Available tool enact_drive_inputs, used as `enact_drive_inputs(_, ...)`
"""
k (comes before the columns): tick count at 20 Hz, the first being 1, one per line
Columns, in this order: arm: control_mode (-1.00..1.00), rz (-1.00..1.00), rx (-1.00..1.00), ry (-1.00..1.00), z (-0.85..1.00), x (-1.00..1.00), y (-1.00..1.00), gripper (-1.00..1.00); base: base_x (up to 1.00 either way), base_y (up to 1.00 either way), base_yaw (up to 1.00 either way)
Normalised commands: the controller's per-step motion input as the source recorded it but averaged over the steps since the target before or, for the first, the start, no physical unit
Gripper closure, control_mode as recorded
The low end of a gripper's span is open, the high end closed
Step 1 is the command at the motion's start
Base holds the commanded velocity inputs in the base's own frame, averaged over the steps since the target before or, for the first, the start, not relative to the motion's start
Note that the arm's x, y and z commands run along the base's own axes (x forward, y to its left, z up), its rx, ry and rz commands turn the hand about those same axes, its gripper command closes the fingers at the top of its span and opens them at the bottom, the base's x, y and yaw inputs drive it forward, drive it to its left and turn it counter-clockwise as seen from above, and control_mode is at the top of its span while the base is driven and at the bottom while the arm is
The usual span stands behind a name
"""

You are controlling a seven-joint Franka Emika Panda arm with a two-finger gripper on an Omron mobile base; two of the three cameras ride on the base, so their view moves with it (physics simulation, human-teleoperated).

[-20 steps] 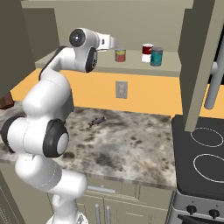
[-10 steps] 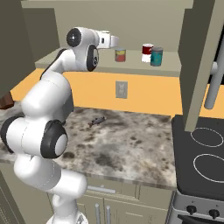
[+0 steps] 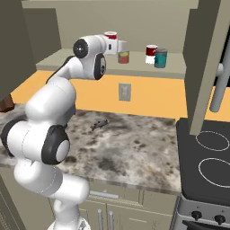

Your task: Stack two cans on top of the other two cans in the cabinet.

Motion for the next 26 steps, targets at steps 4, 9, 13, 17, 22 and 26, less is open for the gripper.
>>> enact_drive_inputs(4,-1.0,-0.02,0.0,0.0,0.11,0.0,-0.21,1.0,0.0,0.0,0.0)
enact_drive_inputs(9,-1.0,-0.04,0.0,0.07,0.12,0.0,-0.21,1.0,0.0,0.0,0.0)
enact_drive_inputs(13,-1.0,-0.01,0.0,0.05,0.0,0.0,-0.12,1.0,0.0,0.0,0.0)
enact_drive_inputs(17,-1.0,0.0,0.02,0.0,-0.02,0.0,-0.1,1.0,0.0,0.0,0.0)
enact_drive_inputs(22,-1.0,0.0,0.0,-0.03,-0.08,0.01,-0.15,1.0,0.0,0.0,0.0)
enact_drive_inputs(26,-1.0,0.0,0.0,0.0,-0.1,0.0,-0.15,1.0,0.0,0.0,0.0)
